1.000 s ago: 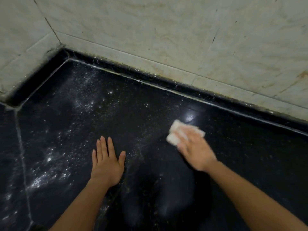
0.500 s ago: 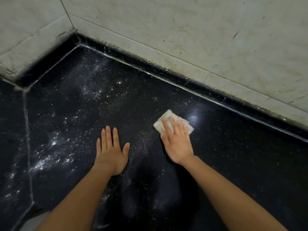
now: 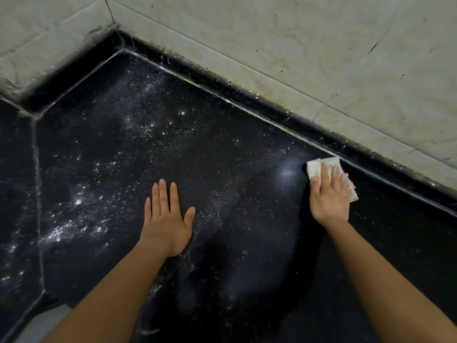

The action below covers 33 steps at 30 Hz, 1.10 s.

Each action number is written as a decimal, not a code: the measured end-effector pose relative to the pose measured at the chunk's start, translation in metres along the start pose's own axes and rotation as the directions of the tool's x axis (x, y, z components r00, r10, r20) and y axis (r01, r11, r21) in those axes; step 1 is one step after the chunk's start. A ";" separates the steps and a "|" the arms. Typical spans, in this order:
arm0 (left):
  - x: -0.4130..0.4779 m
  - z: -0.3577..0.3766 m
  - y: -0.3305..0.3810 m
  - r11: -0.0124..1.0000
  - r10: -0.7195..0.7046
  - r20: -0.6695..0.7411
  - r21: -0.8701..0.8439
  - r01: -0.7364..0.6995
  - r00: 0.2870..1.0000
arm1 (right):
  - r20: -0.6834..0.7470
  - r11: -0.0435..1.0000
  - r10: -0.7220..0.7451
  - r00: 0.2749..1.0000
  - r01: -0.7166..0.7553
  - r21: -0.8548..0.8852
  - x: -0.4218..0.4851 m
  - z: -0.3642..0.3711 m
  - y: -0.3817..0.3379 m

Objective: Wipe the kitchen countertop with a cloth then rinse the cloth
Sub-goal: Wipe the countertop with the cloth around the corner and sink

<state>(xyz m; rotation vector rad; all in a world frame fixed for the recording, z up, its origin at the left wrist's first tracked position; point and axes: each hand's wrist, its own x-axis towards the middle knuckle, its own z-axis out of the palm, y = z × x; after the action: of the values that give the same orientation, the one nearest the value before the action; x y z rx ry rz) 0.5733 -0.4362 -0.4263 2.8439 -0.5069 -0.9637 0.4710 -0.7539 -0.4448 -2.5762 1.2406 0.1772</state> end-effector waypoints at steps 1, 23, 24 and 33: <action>0.001 0.000 0.000 1.000 -0.002 -0.001 0.001 0.002 1.000 | -0.014 0.997 0.072 0.997 -0.071 0.044 0.004 0.003 -0.013; -0.001 -0.003 -0.002 1.000 0.016 0.020 -0.007 -0.016 1.000 | -0.058 0.950 0.310 0.949 -0.307 0.049 -0.011 -0.004 0.040; 0.000 -0.003 -0.003 1.000 0.018 0.020 -0.009 -0.017 1.000 | -0.043 0.929 0.366 0.929 -0.363 0.074 -0.008 -0.006 0.035; 0.001 0.001 -0.004 0.999 0.027 0.016 -0.030 -0.027 0.999 | 0.018 0.991 0.092 0.996 -0.094 0.095 0.032 0.019 -0.132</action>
<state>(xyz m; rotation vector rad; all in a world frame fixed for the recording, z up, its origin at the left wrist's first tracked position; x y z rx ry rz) 0.5747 -0.4330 -0.4280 2.7977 -0.5266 -0.9827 0.5939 -0.6939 -0.4452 -2.4347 1.3322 0.1499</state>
